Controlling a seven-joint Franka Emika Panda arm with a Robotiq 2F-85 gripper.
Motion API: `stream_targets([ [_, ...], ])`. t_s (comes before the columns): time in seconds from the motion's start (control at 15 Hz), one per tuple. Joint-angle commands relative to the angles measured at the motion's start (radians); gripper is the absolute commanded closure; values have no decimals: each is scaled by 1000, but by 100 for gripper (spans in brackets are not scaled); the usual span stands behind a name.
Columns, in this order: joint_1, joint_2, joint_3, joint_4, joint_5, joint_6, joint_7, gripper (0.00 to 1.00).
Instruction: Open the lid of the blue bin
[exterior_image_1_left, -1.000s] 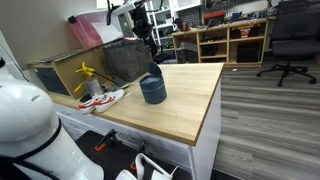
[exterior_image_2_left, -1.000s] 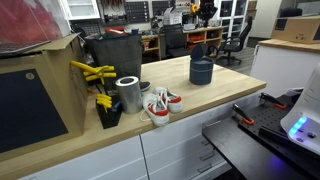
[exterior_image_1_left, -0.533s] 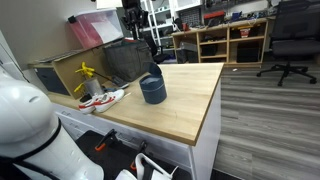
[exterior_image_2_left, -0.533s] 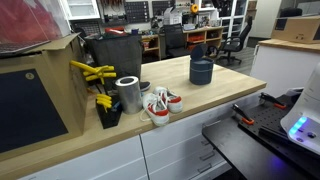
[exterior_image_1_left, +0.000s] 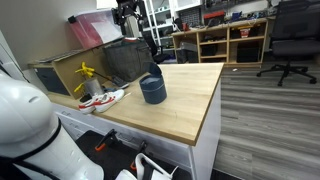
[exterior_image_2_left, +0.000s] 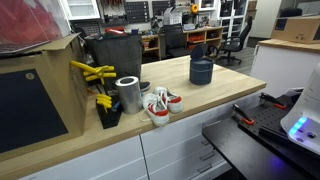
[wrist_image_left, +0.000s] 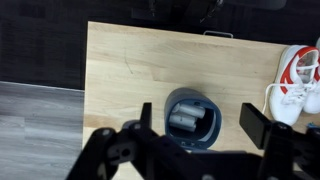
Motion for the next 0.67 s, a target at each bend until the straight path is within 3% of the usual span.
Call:
stream_targets([
  [0.0, 8, -92, 3, -84, 2, 51, -10, 0],
  [0.6, 15, -284, -12, -295, 72, 261, 1, 0],
])
